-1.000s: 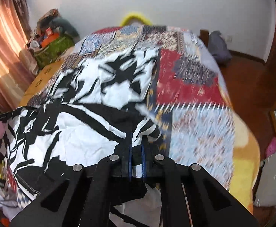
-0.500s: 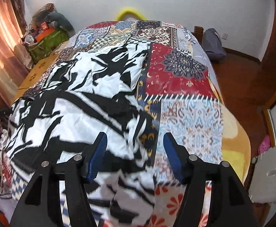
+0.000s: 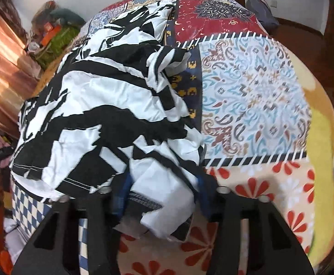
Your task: Fold small clothes
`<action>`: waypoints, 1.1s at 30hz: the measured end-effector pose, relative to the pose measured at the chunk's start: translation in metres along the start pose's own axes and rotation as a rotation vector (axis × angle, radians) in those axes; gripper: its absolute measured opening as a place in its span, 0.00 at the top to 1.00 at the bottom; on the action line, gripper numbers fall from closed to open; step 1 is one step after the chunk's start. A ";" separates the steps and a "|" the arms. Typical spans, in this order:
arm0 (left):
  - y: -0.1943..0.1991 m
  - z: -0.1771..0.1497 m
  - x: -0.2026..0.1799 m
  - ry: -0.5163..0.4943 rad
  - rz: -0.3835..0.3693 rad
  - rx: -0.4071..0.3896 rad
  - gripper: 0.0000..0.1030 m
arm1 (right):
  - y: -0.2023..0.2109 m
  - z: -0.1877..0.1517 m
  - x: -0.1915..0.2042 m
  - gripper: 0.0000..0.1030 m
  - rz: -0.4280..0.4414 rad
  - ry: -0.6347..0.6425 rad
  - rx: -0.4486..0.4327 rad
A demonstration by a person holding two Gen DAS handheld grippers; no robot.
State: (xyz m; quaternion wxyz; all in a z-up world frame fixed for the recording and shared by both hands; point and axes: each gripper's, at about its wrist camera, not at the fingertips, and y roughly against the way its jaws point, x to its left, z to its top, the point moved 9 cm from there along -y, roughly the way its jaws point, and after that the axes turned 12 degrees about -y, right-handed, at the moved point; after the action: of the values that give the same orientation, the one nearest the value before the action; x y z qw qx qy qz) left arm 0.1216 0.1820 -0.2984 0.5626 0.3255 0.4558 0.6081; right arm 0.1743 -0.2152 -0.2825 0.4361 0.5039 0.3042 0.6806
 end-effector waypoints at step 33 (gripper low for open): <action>0.070 0.250 0.001 0.061 0.099 -0.308 0.98 | 0.082 0.193 0.067 0.94 0.084 0.056 -0.391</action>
State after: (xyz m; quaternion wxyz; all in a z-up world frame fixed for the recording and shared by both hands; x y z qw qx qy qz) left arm 0.3220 0.2330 -0.1410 0.5612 0.2388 0.3576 0.7072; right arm 0.3267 -0.1959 -0.1248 0.4882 0.4030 0.1569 0.7580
